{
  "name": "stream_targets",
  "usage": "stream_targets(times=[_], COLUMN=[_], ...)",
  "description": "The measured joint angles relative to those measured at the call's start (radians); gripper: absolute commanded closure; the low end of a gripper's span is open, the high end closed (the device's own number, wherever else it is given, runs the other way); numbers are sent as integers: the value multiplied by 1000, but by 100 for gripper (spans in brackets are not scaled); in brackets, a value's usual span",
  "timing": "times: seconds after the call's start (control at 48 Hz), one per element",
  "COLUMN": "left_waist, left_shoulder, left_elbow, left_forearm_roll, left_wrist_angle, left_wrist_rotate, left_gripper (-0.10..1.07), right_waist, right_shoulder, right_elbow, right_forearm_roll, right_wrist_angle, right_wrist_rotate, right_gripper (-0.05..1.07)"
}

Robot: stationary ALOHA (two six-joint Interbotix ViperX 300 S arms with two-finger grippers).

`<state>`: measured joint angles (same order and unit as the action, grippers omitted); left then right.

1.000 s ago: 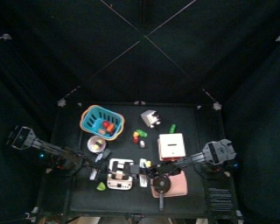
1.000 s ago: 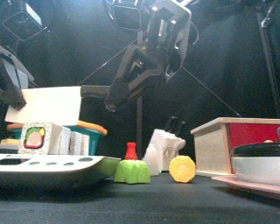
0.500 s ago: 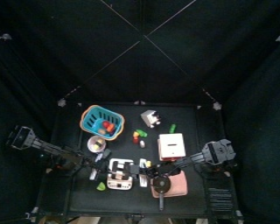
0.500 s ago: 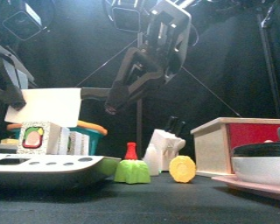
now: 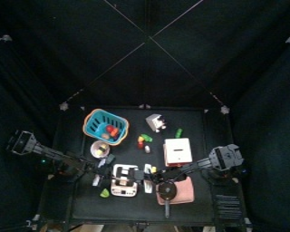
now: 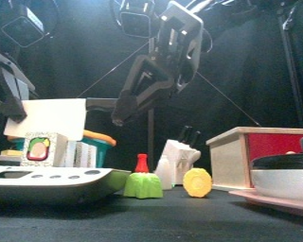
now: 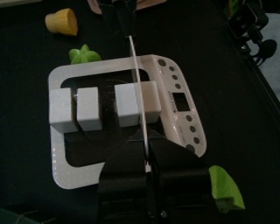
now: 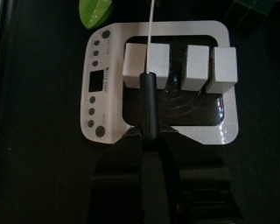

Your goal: Cut sushi piece

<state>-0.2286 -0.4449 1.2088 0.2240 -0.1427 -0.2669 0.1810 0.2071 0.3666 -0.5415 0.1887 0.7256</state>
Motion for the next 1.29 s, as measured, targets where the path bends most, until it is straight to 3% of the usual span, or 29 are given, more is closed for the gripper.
stream_targets(times=[0.5,1.292], left_waist=[2,-57], left_shoulder=[98,86], left_elbow=[-3,-15], left_forearm_roll=[-14,-66], left_wrist_angle=[-12,-12], left_wrist_rotate=[-2,-2], left_gripper=[73,73], right_waist=[-2,17], right_shoulder=[28,28], right_elbow=[-3,-6], right_forearm_roll=[25,66], right_wrist_angle=[2,0], right_wrist_rotate=[2,2], right_gripper=[70,70])
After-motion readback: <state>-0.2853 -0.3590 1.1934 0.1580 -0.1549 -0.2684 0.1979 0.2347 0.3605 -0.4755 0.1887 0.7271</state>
